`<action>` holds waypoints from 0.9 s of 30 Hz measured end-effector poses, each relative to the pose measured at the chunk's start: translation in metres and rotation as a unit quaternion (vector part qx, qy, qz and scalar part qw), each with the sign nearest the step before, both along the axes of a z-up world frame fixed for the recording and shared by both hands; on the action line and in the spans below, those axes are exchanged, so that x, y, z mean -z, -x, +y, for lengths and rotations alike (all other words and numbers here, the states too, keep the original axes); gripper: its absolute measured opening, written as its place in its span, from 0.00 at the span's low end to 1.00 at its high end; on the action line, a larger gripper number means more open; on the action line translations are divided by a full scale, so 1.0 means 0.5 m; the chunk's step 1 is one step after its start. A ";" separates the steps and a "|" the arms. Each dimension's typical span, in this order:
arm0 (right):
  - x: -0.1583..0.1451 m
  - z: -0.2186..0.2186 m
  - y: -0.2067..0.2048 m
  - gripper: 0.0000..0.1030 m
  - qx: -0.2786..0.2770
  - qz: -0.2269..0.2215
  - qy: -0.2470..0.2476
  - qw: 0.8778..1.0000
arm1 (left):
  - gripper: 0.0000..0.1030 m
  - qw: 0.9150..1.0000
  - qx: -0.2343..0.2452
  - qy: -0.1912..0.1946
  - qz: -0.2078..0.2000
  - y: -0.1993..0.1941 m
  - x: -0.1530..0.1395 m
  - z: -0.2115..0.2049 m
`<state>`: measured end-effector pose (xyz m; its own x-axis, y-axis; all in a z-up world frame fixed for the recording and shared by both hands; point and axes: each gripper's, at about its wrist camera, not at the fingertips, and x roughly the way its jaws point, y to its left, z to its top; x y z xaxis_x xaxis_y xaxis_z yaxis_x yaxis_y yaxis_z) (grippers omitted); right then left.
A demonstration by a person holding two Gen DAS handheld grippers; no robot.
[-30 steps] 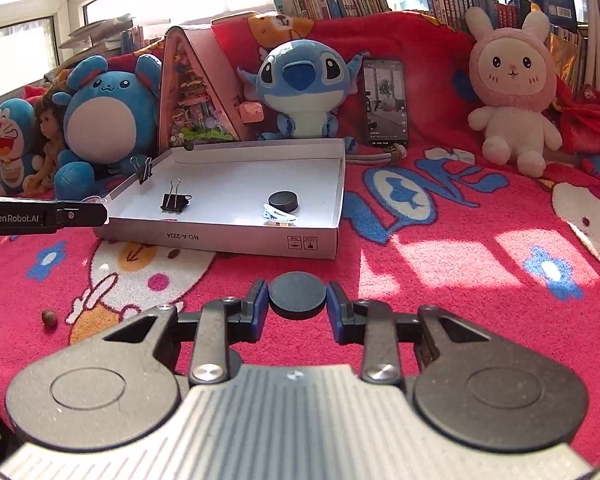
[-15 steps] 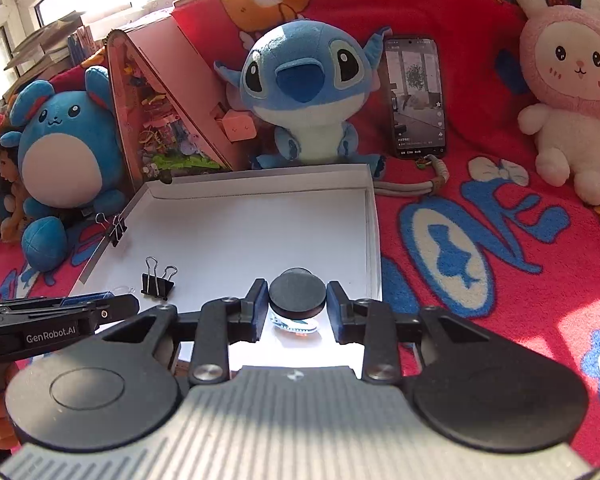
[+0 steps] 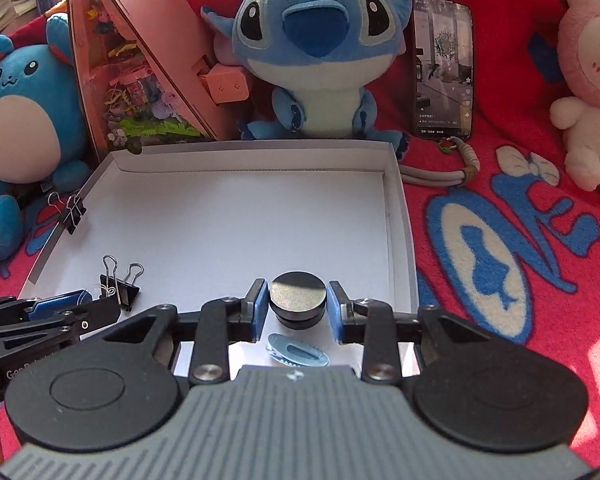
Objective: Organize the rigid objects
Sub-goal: 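Carry the clear dome with the left tool while the right tool carries the puck over the box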
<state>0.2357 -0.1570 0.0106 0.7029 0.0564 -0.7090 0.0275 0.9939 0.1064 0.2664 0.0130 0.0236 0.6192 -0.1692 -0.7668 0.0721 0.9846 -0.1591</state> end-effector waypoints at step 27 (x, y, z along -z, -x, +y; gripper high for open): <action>0.018 0.007 -0.012 0.36 0.001 0.002 0.016 1.000 | 0.26 1.000 -0.001 -0.007 -0.021 -0.002 0.007 -0.010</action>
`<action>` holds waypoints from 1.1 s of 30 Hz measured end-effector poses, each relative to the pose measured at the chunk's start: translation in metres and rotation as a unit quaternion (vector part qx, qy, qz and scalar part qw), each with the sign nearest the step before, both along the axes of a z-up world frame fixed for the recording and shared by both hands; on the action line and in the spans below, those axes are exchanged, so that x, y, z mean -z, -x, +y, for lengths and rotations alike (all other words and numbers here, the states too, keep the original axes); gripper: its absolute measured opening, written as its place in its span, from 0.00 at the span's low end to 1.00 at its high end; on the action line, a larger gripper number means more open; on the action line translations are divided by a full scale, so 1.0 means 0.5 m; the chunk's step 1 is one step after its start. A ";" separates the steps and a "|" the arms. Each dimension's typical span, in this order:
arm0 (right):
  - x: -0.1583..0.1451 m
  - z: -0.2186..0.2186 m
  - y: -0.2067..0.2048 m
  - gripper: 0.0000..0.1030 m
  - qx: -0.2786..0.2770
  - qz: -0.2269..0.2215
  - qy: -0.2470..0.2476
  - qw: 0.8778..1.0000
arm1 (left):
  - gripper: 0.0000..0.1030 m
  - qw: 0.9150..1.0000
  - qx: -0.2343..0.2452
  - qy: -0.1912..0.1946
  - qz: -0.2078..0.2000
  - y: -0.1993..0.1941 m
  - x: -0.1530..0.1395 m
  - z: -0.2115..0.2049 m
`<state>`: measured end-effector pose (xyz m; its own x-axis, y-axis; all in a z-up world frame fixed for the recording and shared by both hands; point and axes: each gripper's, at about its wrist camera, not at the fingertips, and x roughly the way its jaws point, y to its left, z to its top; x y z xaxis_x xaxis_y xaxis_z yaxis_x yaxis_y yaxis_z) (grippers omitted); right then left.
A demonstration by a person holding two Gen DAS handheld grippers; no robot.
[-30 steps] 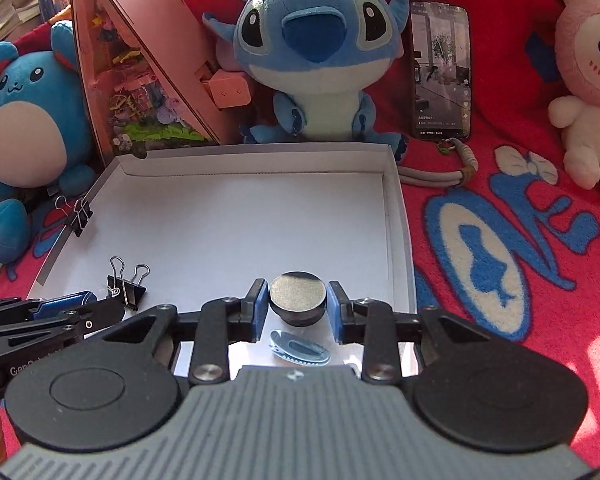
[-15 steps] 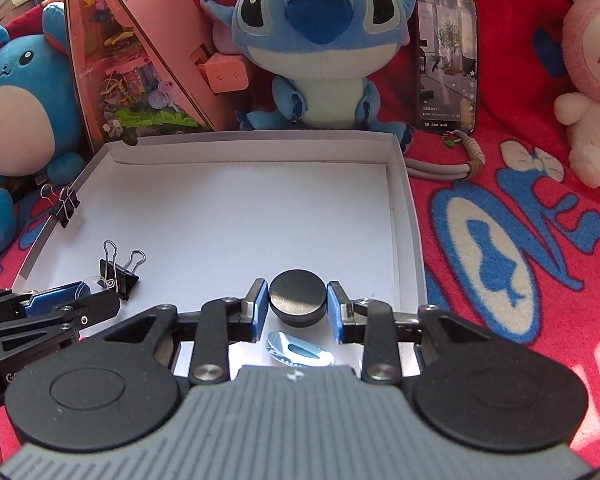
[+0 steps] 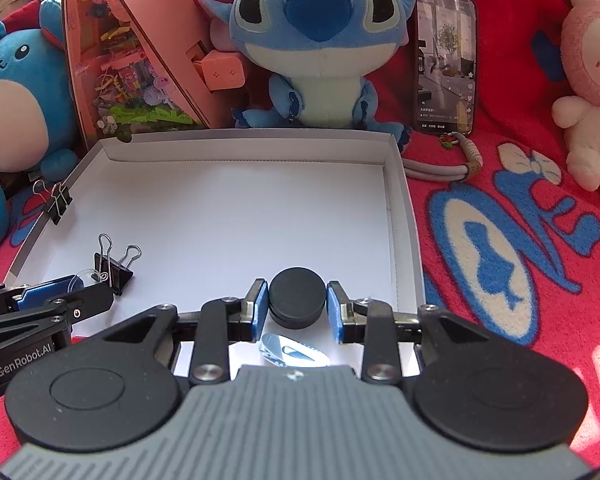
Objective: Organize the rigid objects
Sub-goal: 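Carry the clear dome with the left tool while the right tool carries the puck over the box, then open the left tool to drop the dome while the right tool releases the puck into the box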
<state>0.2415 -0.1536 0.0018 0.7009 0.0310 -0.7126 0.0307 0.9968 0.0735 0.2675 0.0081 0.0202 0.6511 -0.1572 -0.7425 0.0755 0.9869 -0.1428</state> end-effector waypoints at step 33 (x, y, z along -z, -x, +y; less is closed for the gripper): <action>0.022 0.020 0.009 0.59 -0.003 -0.012 0.024 1.000 | 0.69 0.999 0.007 -0.031 -0.027 0.014 0.000 -0.020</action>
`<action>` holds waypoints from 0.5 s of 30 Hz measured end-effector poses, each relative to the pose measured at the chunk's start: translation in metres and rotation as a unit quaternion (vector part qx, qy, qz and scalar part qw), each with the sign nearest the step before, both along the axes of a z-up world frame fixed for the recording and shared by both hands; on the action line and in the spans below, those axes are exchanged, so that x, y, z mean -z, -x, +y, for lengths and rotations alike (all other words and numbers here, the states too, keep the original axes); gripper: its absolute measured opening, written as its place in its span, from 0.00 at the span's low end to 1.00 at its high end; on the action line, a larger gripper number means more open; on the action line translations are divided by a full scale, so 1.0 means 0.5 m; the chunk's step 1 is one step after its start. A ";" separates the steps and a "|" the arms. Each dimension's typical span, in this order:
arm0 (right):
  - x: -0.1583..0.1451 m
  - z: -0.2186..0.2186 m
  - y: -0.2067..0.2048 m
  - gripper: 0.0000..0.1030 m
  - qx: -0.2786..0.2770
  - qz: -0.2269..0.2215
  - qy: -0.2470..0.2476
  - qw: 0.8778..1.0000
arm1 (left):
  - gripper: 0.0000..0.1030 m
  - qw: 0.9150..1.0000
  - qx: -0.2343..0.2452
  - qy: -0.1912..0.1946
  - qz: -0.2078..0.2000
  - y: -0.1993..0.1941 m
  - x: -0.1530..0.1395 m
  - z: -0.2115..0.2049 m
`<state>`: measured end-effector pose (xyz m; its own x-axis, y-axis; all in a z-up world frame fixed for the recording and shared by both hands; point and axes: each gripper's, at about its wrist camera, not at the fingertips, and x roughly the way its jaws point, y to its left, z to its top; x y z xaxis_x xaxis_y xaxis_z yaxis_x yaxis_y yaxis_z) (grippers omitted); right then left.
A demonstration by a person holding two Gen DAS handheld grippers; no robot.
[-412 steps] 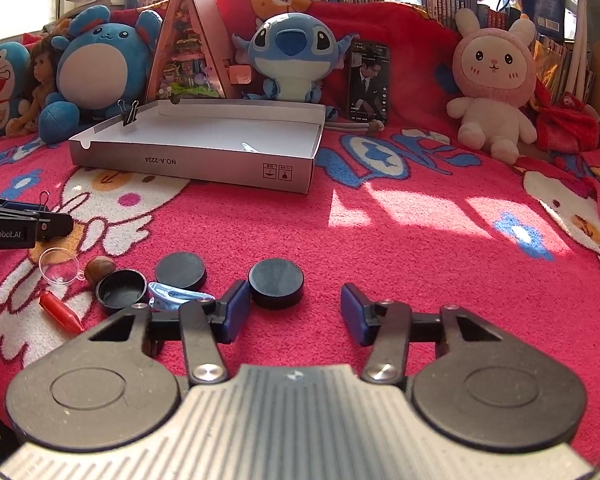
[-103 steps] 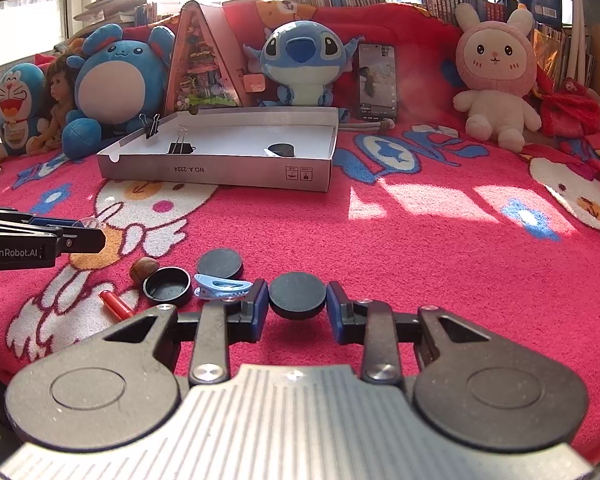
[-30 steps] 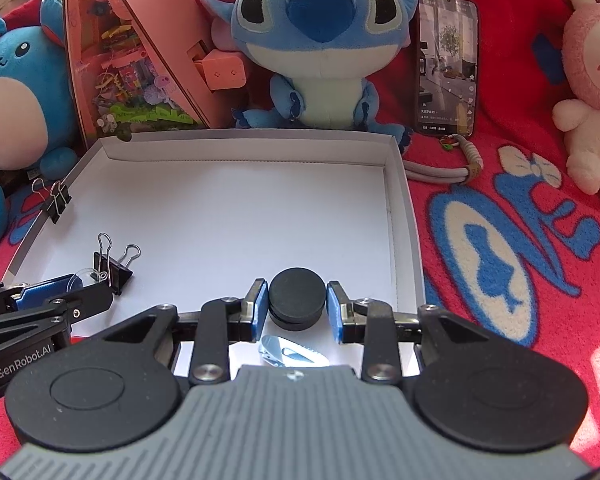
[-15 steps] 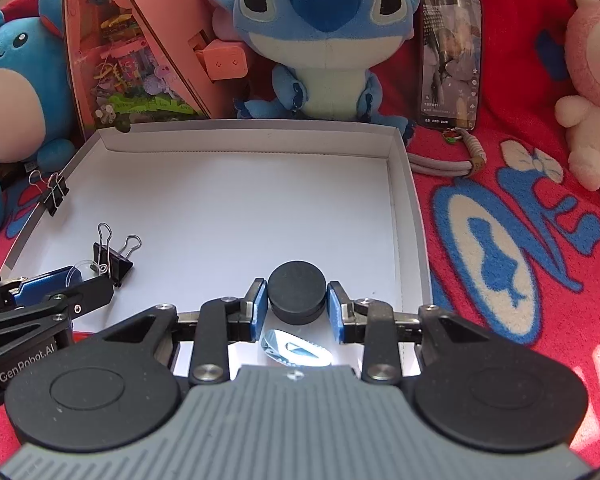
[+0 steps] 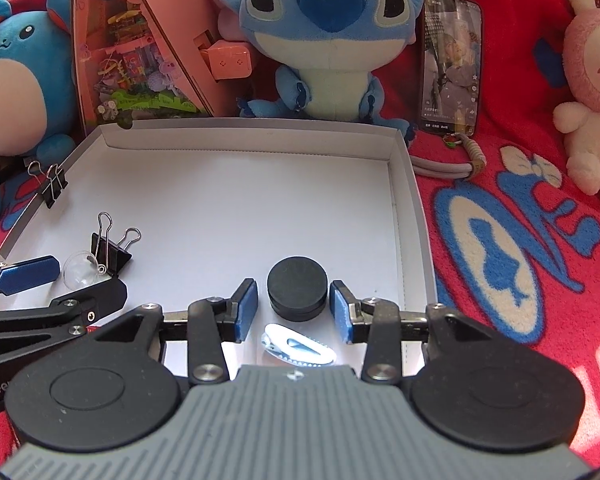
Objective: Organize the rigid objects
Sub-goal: 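Open the left tool to drop the dome while the right tool releases the puck into the box, then withdraw both tools from the box back toward the remaining objects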
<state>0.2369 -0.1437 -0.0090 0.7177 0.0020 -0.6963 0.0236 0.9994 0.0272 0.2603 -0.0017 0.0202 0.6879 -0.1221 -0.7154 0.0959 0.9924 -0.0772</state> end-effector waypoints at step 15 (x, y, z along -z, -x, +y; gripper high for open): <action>-0.026 -0.020 0.064 0.84 -0.004 -0.048 0.004 0.999 | 0.84 1.000 0.011 0.012 -0.024 0.076 -0.042 0.031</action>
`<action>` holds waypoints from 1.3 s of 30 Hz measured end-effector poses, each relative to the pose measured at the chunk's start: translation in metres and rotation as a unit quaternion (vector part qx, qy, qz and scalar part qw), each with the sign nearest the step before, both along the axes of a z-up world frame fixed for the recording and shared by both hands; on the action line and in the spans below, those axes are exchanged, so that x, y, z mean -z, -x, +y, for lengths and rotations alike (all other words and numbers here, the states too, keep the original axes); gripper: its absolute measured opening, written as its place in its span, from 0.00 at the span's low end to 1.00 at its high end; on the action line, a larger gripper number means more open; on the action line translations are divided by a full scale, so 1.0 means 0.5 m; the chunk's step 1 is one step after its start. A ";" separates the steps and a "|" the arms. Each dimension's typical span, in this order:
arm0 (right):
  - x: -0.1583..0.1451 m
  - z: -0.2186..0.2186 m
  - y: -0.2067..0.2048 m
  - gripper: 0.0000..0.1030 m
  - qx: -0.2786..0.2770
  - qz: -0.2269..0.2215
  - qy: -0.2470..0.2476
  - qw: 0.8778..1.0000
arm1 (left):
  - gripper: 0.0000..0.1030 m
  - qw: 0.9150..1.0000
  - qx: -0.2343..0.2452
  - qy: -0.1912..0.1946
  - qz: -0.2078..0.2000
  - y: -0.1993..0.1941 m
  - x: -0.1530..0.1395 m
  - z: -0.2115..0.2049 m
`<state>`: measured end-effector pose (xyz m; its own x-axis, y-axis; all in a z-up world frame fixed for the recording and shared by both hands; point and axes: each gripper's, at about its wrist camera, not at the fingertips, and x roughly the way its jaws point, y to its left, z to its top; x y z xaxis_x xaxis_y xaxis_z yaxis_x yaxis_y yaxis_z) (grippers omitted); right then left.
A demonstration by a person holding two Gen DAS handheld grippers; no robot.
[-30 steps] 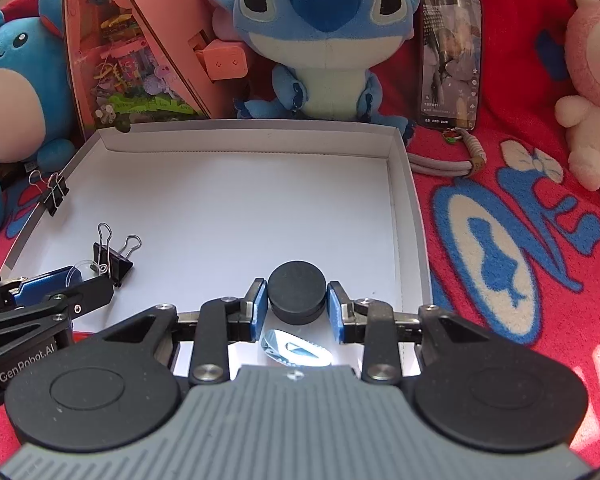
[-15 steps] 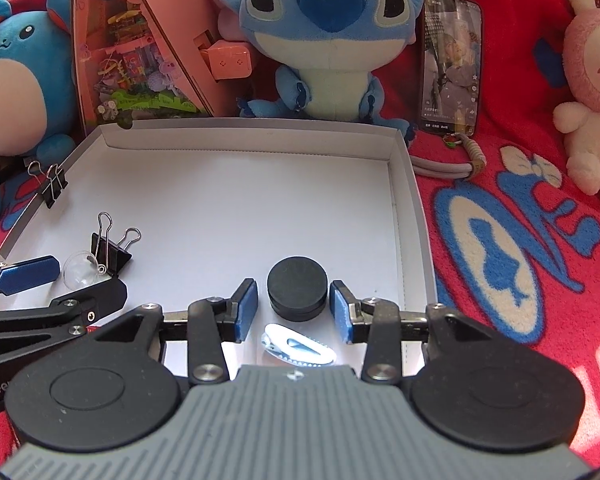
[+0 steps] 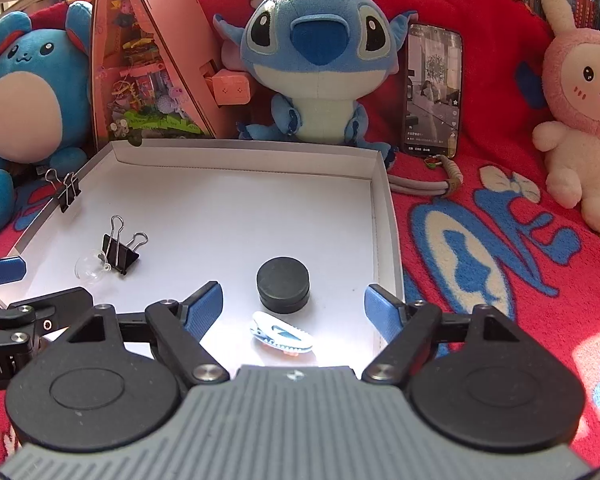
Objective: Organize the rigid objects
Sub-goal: 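Withdraw both tools from the box back toward the remaining objects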
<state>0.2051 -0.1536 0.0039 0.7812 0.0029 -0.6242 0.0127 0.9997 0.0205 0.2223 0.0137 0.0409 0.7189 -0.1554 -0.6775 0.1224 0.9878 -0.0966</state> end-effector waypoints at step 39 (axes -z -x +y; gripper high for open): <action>-0.004 -0.006 0.345 0.99 -0.073 -0.117 0.011 0.990 | 0.85 0.997 0.041 -0.014 -0.060 0.308 -0.006 0.028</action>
